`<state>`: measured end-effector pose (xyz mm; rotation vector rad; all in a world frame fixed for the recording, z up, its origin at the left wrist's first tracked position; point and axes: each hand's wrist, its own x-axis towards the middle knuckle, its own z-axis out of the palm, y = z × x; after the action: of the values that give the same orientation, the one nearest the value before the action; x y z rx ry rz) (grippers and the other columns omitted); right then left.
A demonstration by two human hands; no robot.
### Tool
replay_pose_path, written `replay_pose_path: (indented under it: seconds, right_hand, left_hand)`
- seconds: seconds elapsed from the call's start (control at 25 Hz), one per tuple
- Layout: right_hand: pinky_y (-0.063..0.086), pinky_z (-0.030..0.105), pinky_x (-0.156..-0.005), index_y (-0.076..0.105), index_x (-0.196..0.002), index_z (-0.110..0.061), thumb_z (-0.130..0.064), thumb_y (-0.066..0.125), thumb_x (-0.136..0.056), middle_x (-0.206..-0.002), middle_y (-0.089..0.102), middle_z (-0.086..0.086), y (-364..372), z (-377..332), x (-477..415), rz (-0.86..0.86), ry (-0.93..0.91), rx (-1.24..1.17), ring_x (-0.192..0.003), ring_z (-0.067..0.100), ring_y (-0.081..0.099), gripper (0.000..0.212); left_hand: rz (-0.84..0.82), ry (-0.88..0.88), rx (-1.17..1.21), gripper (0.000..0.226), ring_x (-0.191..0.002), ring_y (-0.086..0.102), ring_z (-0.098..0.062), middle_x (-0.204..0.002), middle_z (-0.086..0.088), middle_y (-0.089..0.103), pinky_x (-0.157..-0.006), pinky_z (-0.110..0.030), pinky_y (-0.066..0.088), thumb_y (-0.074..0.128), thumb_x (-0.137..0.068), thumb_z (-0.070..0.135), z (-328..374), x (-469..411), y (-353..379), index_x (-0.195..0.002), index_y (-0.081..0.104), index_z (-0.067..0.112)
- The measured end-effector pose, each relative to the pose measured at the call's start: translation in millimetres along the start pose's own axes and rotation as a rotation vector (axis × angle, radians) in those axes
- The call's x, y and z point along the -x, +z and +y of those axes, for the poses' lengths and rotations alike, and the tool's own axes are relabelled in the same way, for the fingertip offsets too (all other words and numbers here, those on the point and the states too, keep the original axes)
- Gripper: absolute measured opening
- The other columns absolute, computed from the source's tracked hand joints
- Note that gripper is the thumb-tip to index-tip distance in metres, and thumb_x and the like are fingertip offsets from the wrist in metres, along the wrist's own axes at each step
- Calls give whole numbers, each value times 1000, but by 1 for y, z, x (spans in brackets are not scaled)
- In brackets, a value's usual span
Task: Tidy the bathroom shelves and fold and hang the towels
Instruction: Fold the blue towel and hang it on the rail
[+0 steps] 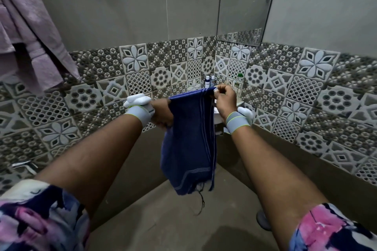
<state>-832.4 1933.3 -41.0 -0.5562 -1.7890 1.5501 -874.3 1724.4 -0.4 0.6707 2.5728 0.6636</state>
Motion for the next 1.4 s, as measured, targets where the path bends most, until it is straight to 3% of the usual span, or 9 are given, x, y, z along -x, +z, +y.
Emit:
replay_pose_path:
  seconds: [0.08, 0.16, 0.32, 0.44, 0.64, 0.88, 1.04, 1.28, 1.4]
  right_hand:
    - [53, 43, -81, 56, -83, -20, -11, 54, -90, -91, 60, 5, -4, 1, 12, -18, -29, -5, -89, 28, 61, 12]
    - [47, 26, -73, 57, -90, -12, -3, 55, -91, -87, 58, 7, -4, 1, 24, -70, -98, -16, -77, 14, 55, 9]
    - [45, 11, -68, 58, -91, -9, 7, 55, -88, -77, 60, -3, 1, 2, 42, -220, -229, 7, -66, -6, 55, 16]
    - [46, 10, -73, 59, -90, -9, 7, 56, -88, -82, 62, 2, 0, 1, 51, -280, -269, 54, -67, -12, 56, 16]
    - [43, 8, -73, 59, -91, -9, 6, 54, -89, -85, 59, 3, -4, -7, 57, -404, -358, 130, -68, -11, 53, 15]
    - [39, 2, -67, 62, -93, 1, 4, 54, -90, -80, 57, -8, -5, -10, 54, -411, -427, 249, -72, -15, 53, 9]
    - [42, 4, -67, 64, -93, 2, 5, 57, -88, -79, 60, -5, 4, -9, 60, -391, -395, 195, -68, -13, 55, 9]
    - [46, 10, -65, 68, -92, -2, 2, 64, -85, -83, 66, 10, 20, -14, 77, -341, -364, 105, -66, -5, 56, 10]
    - [52, 18, -72, 67, -97, -6, 3, 67, -82, -88, 69, 13, 31, -21, 90, -332, -330, 59, -73, 5, 62, 17]
  left_hand:
    - [-12, -18, 317, 38, -67, 68, -25, -72, -13, 68, -75, -41, 60, 66, -76, -9, 7, 0, -3, -113, 57, -5]
    - [7, -18, 489, 27, -79, 72, -30, -79, -18, 72, -81, -42, 59, 71, -74, -9, 18, 6, -4, -99, 62, -6]
    - [43, -15, 698, 28, -62, 62, -25, -76, -19, 59, -54, -35, 59, 65, -73, -21, 44, 21, 5, -94, 51, -8]
    - [77, -25, 761, 45, -63, 60, -24, -90, -22, 57, -46, -32, 58, 66, -70, -22, 49, 18, 3, -110, 52, -9]
    - [129, -64, 838, 31, -59, 62, -25, -85, -20, 60, -38, -24, 51, 68, -71, -20, 51, 24, -2, -95, 54, -7]
    - [198, -94, 887, 25, -69, 65, -33, -91, -21, 60, -45, -33, 57, 71, -68, -18, 47, 24, -8, -71, 51, -3]
    - [230, -86, 929, 28, -57, 61, -29, -73, -14, 55, -39, -29, 54, 68, -68, -21, 43, 28, -11, -67, 49, -1]
    - [274, -51, 1010, 29, -62, 61, -28, -79, -16, 53, -37, -28, 53, 68, -66, -21, 32, 29, -12, -81, 50, -4]
    - [291, -37, 1060, 23, -62, 62, -25, -81, -17, 55, -37, -26, 52, 71, -71, -11, 23, 34, -18, -85, 54, -5]
